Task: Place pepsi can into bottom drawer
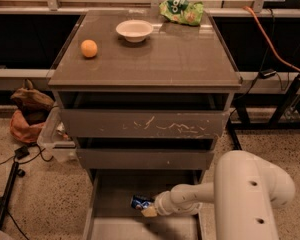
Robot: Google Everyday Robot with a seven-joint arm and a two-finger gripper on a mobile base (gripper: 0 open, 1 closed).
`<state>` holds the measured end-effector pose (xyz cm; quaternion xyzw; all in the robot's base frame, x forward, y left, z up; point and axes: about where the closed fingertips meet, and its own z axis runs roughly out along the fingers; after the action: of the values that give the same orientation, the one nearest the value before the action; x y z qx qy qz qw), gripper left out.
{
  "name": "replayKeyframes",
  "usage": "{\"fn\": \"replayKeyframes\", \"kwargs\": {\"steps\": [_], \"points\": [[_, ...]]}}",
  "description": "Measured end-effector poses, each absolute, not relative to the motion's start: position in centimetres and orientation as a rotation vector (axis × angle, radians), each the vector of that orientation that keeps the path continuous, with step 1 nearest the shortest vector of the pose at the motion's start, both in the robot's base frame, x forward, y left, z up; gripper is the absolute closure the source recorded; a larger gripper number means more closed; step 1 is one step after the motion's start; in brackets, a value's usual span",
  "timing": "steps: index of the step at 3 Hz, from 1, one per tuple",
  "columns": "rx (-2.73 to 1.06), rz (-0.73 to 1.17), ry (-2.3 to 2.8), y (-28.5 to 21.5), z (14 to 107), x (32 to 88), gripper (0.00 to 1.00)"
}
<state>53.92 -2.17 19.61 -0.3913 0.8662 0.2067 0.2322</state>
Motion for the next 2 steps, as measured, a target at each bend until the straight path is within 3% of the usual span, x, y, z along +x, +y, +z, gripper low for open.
{"fn": "replayKeyframes", "kwargs": {"steps": [1, 2], "points": [[-1.016, 0.493, 2.473, -3.31, 12.92, 53.55, 1.0], [-1.016, 0.493, 2.473, -3.31, 12.93, 53.55, 1.0]]}}
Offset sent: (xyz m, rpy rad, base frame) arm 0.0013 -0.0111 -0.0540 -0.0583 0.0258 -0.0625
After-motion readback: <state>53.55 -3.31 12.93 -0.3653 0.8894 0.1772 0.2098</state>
